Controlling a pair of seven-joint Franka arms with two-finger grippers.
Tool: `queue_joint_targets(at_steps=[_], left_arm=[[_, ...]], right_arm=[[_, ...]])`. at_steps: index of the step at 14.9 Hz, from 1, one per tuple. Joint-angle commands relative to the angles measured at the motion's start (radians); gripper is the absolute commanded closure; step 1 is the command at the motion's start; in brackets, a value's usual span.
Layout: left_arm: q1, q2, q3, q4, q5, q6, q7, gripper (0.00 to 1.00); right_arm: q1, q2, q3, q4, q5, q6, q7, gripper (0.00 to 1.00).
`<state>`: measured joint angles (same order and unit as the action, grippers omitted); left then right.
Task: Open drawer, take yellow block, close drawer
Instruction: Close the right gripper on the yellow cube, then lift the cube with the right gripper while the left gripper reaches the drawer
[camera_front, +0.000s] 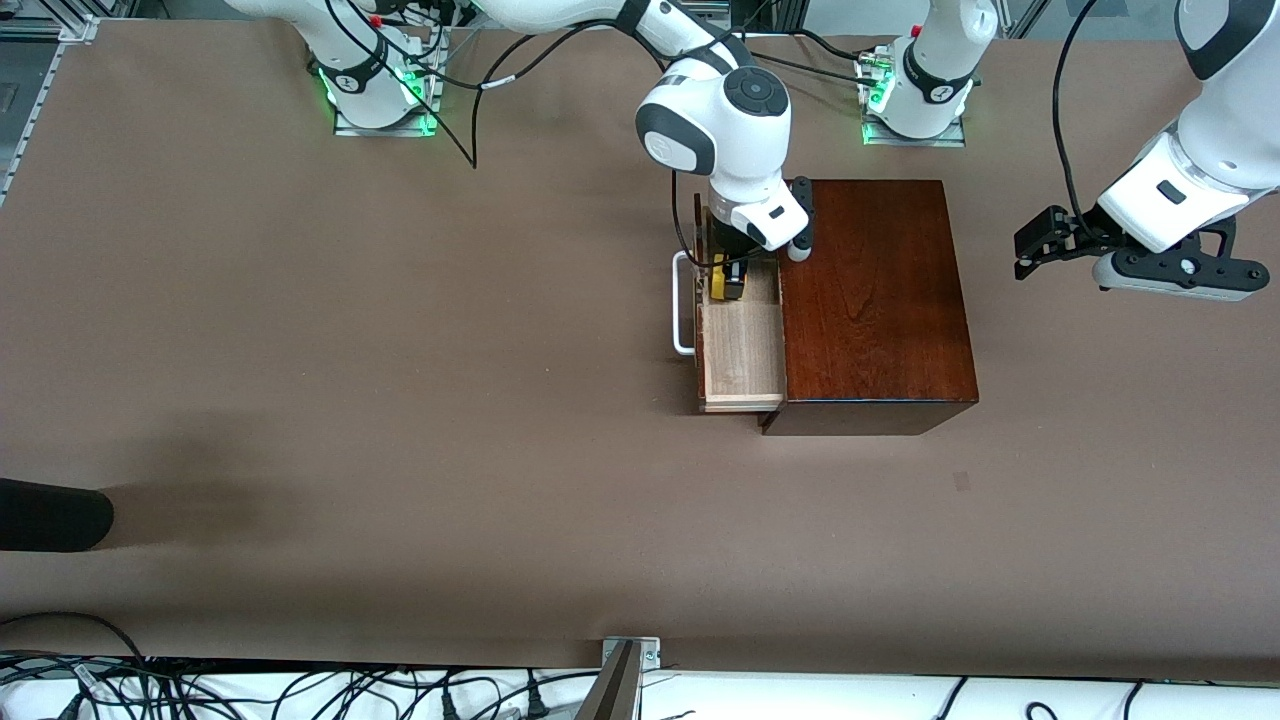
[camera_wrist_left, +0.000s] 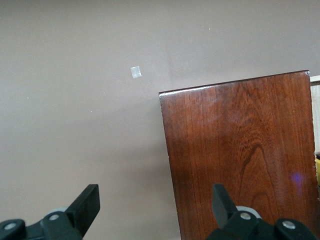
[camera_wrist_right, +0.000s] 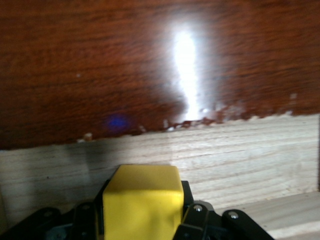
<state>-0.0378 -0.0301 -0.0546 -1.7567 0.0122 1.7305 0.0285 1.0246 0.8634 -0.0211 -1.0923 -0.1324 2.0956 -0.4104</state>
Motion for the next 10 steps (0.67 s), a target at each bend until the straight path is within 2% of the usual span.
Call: queue_joint_targets(at_steps=[1,6,10], left_arm=[[-0.002,-0.007,-0.005,0.013,0.026,-0.019,0.007,0.0],[-0.002,-0.007,-0.013,0.013,0.026,-0.019,0.007,0.0],[-0.002,-0.007,-0.013,0.014,0.026,-0.019,0.007,0.0]], right_arm=[[0.0,-0.029,-0.005,0.023,-0.009,-0.049,-0.007,1.0],[-0.056,-0.159,0.003,0.068,0.007,-0.224,-0.011,1.0],[-0.164,-0.27,-0.008,0.068,0.076,-0.312,0.004,1.0]])
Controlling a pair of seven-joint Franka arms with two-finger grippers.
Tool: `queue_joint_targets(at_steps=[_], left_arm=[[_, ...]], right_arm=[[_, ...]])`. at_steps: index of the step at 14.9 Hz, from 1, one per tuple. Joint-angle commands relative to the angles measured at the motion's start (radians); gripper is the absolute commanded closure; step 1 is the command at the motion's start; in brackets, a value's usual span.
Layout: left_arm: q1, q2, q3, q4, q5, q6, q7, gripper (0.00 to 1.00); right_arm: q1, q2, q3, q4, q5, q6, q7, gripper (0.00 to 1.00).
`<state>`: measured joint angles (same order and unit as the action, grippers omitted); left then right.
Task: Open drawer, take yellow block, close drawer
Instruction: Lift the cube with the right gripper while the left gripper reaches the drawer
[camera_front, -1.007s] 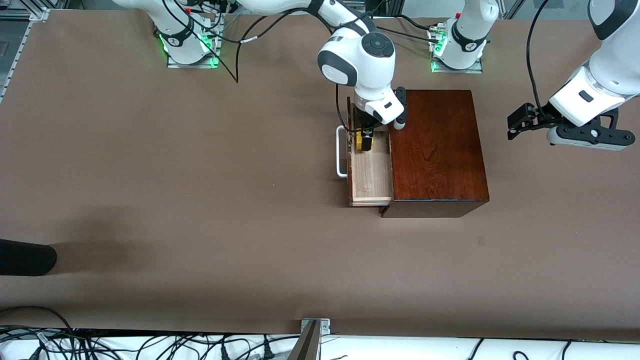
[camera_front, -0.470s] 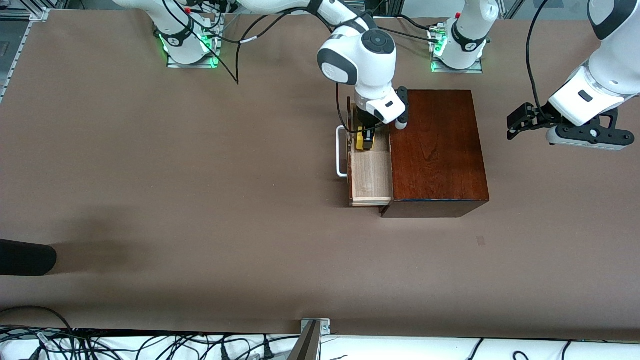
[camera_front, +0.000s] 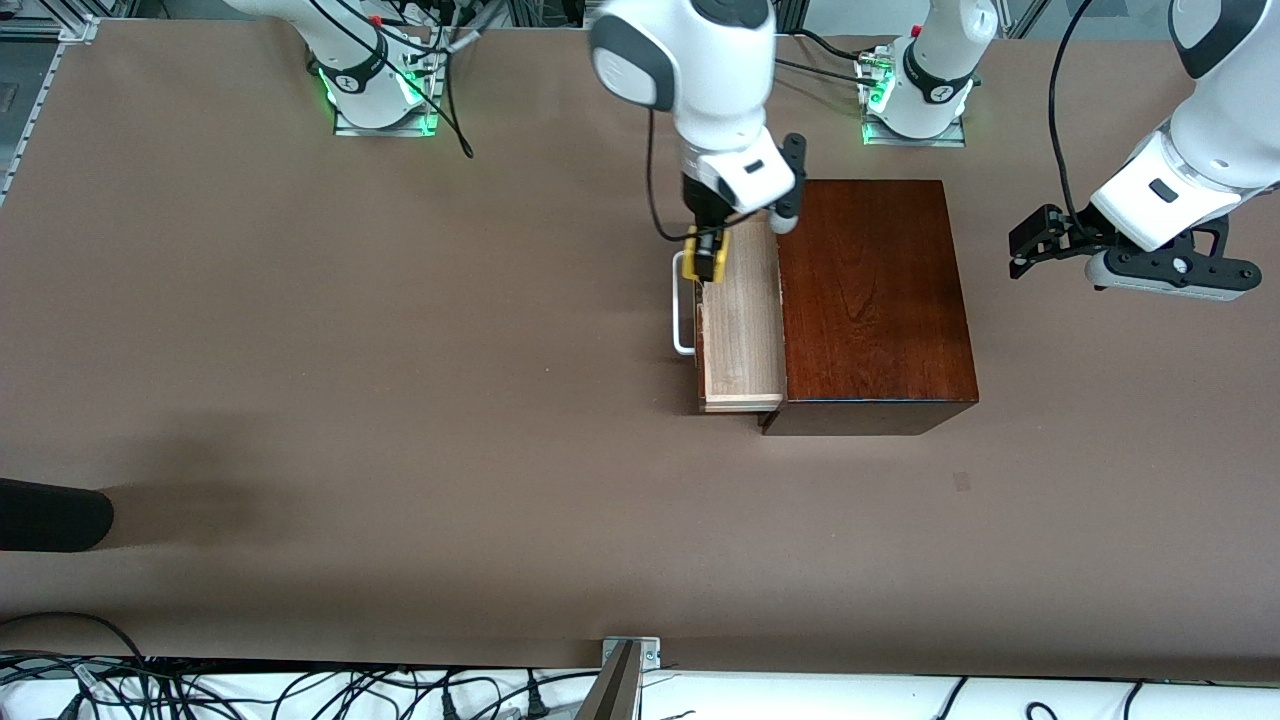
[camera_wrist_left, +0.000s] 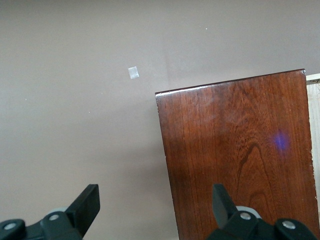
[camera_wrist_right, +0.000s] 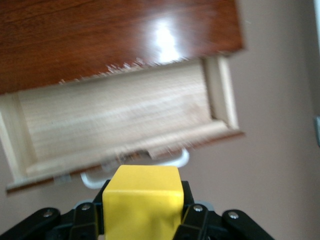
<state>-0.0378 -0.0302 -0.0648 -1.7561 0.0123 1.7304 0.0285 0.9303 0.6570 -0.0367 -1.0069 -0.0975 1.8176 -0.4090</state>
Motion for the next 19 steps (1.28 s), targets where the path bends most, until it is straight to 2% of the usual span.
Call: queue_joint_targets(at_steps=[1,3,4,7,9,11,14,16,19], left_arm=[[-0.002,-0.007,-0.003,0.013,0.025,-0.018,0.005,0.0],[-0.002,-0.007,-0.003,0.013,0.014,-0.017,0.004,0.0],[-0.002,-0.007,-0.003,0.015,0.012,-0.017,0.002,0.0],[-0.004,-0.005,-0.021,0.033,0.012,-0.022,-0.001,0.0],[-0.002,-0.002,-0.038,0.044,0.012,-0.044,-0.001,0.0],[-0.004,0.003,-0.064,0.044,0.011,-0.046,0.001,0.0],[-0.005,0.021,-0.159,0.044,-0.004,-0.051,-0.001,0.0],[-0.005,0.067,-0.237,0.046,-0.014,-0.064,0.002,0.0],[-0.01,0.156,-0.34,0.053,-0.081,-0.058,0.031,0.0]], right_arm=[[-0.106,-0.083,0.008,-0.018,0.047,-0.041,0.004,1.0],[-0.166,-0.147,-0.017,-0.031,0.048,-0.044,0.002,1.0],[-0.227,-0.184,-0.009,-0.071,0.053,-0.046,0.001,1.0],[-0.419,-0.325,0.005,-0.276,0.165,-0.038,-0.016,1.0],[-0.52,-0.39,0.005,-0.388,0.183,-0.034,-0.028,1.0],[-0.591,-0.415,0.005,-0.459,0.188,-0.034,-0.01,1.0],[-0.671,-0.447,0.003,-0.585,0.176,-0.021,0.1,1.0],[-0.711,-0.461,0.003,-0.692,0.171,0.021,0.162,1.0],[-0.726,-0.465,0.003,-0.85,0.173,0.148,0.251,1.0]])
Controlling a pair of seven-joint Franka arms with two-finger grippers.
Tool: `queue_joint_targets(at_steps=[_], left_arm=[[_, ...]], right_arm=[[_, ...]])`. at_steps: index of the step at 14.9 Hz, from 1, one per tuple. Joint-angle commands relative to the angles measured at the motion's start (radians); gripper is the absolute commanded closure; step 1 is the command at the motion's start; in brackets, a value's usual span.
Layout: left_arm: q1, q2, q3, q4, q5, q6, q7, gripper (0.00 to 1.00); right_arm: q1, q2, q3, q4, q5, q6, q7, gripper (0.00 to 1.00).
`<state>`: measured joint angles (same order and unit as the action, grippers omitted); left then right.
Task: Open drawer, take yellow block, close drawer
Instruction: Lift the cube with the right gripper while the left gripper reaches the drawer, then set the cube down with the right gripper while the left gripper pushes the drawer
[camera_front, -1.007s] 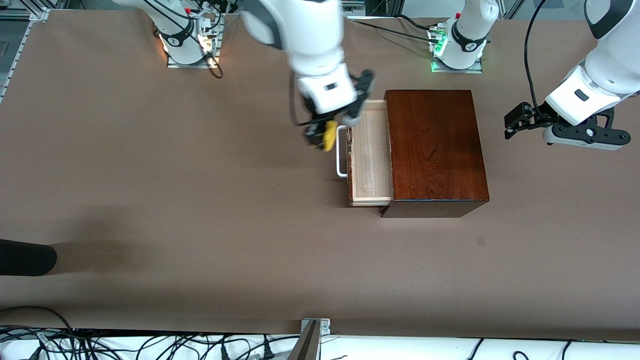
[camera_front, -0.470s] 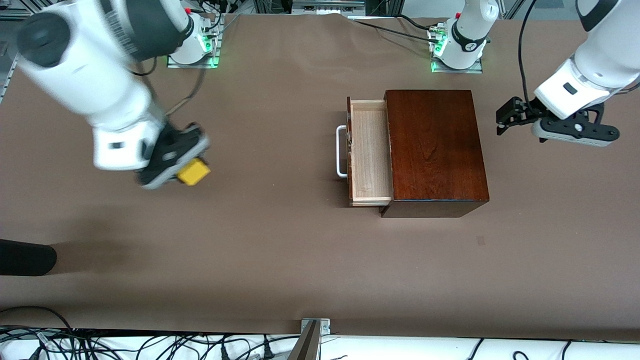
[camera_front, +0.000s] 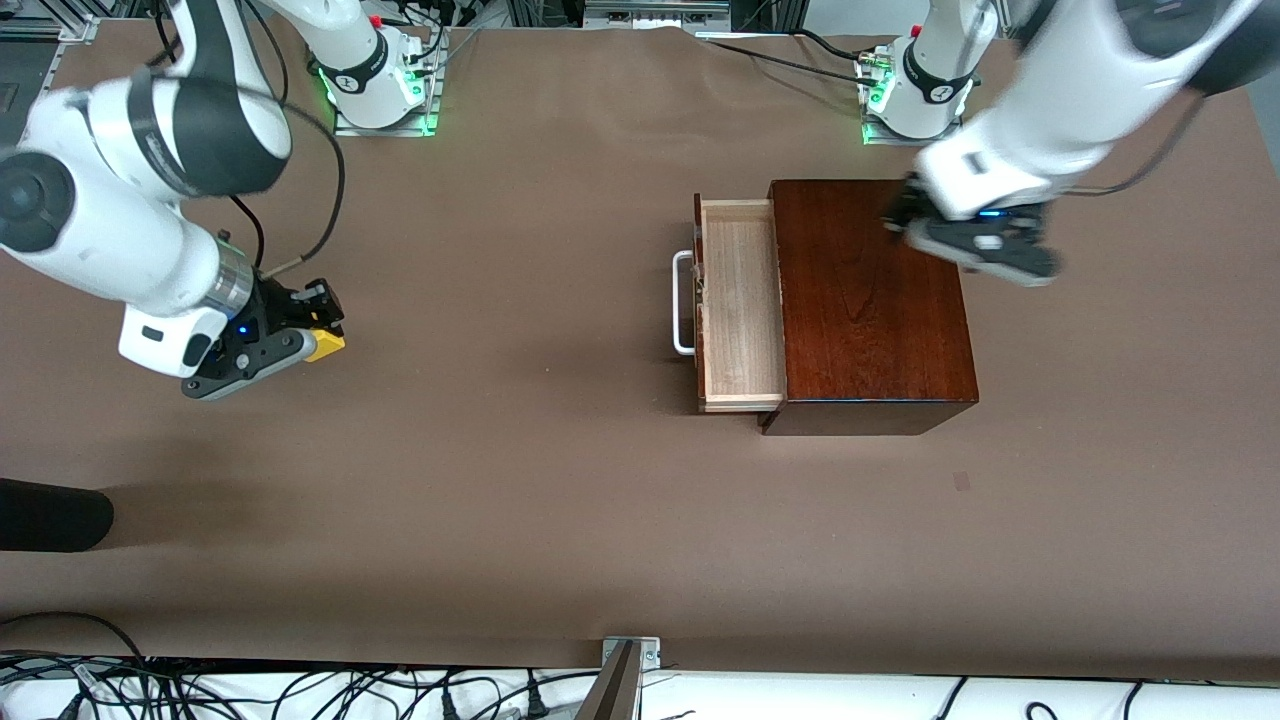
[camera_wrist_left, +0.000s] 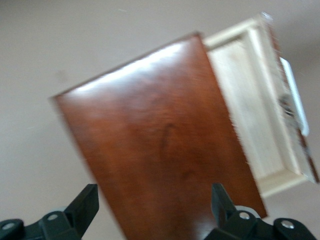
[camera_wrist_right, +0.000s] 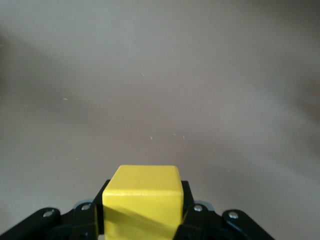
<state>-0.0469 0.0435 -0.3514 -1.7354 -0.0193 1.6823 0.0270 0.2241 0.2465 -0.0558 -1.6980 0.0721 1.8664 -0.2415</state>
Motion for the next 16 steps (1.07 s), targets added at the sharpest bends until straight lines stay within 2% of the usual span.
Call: queue_joint_targets(at_steps=[1,4,6,8,10,12,14,16], left_arm=[[-0.002,0.128,-0.088,0.072,-0.076,-0.007,0.045,0.0],[-0.046,0.287,-0.168,0.218,-0.087,-0.007,0.053,0.0],[-0.134,0.378,-0.193,0.299,-0.087,-0.007,0.016,0.0],[-0.209,0.417,-0.189,0.329,-0.086,-0.007,-0.059,0.0],[-0.225,0.461,-0.19,0.344,-0.079,-0.003,-0.095,0.0],[-0.226,0.505,-0.192,0.352,-0.076,0.066,0.069,0.0],[-0.241,0.542,-0.189,0.343,-0.068,0.167,0.259,0.0],[-0.255,0.585,-0.19,0.343,-0.009,0.229,0.414,0.0]], right_arm=[[-0.023,-0.053,0.022,-0.22,0.002,0.165,0.115,1.0],[-0.037,-0.033,0.022,-0.398,0.003,0.389,0.137,1.0],[-0.04,-0.001,0.021,-0.463,0.008,0.495,0.137,1.0],[-0.049,0.049,0.021,-0.486,0.006,0.571,0.183,1.0],[-0.051,0.08,0.021,-0.528,0.008,0.66,0.197,1.0],[-0.051,0.112,0.019,-0.545,0.008,0.72,0.214,1.0],[-0.051,0.12,0.017,-0.545,0.009,0.723,0.22,1.0],[-0.051,0.137,0.019,-0.545,0.009,0.731,0.246,1.0]])
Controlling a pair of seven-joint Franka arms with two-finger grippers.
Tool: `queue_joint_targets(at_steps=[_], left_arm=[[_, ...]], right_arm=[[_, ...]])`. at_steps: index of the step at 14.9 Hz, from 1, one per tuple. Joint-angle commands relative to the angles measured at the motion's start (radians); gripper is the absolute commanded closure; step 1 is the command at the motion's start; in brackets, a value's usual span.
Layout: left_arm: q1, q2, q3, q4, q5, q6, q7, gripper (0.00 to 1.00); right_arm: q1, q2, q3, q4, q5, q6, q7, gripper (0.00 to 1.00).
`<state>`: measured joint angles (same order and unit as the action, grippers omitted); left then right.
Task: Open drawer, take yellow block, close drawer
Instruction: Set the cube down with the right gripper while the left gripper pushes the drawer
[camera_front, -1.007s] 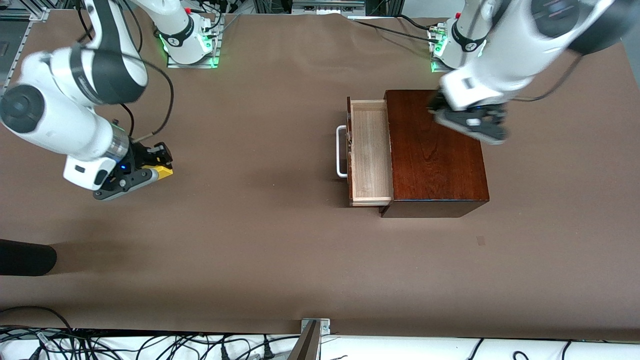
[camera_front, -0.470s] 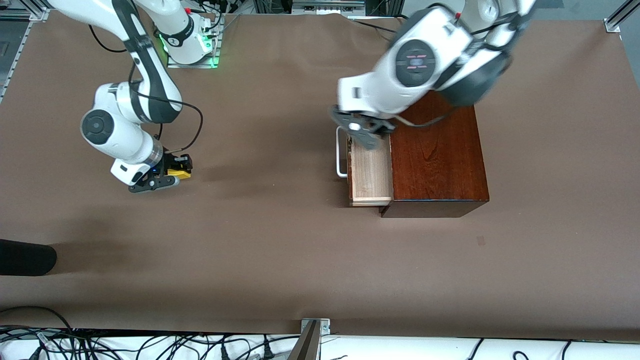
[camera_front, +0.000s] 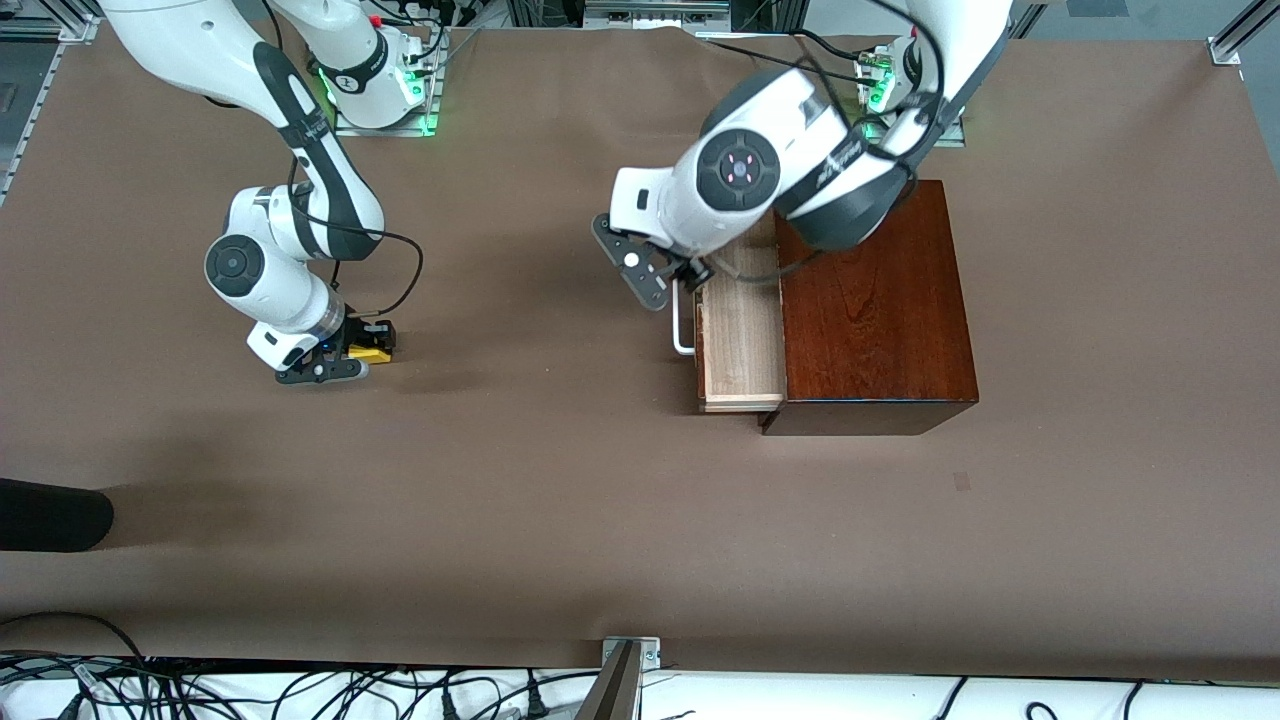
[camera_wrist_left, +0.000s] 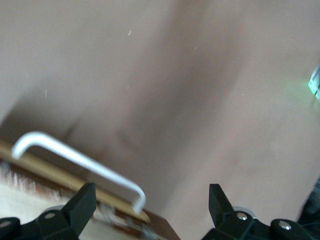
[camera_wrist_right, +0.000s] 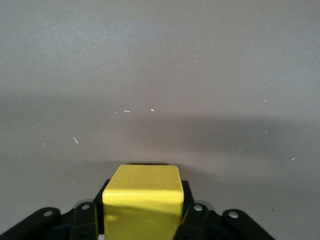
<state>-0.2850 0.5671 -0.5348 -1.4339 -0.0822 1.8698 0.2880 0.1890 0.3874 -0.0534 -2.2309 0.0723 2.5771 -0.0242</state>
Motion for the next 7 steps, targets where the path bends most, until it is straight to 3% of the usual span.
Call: queue_joint_targets(at_steps=[1,3,5,6,7], left_arm=[[-0.029,0.082,-0.008,0.041,0.093,0.064,0.211,0.0],[-0.055,0.108,-0.007,0.038,0.169,0.104,0.299,0.0],[-0.057,0.138,-0.007,0.035,0.267,0.104,0.414,0.0],[-0.057,0.143,-0.007,0.032,0.301,0.104,0.471,0.0],[-0.056,0.148,-0.004,0.024,0.323,0.098,0.508,0.0]], right_arm=[[-0.016,0.004,0.017,-0.013,0.007,0.032,0.036,1.0],[-0.016,0.008,0.015,-0.013,0.007,0.035,0.038,1.0],[-0.016,0.007,0.015,-0.012,0.007,0.035,0.036,0.4],[-0.016,0.002,0.015,-0.01,0.007,0.035,0.036,0.02],[-0.016,-0.007,0.015,-0.009,0.007,0.031,0.035,0.0]])
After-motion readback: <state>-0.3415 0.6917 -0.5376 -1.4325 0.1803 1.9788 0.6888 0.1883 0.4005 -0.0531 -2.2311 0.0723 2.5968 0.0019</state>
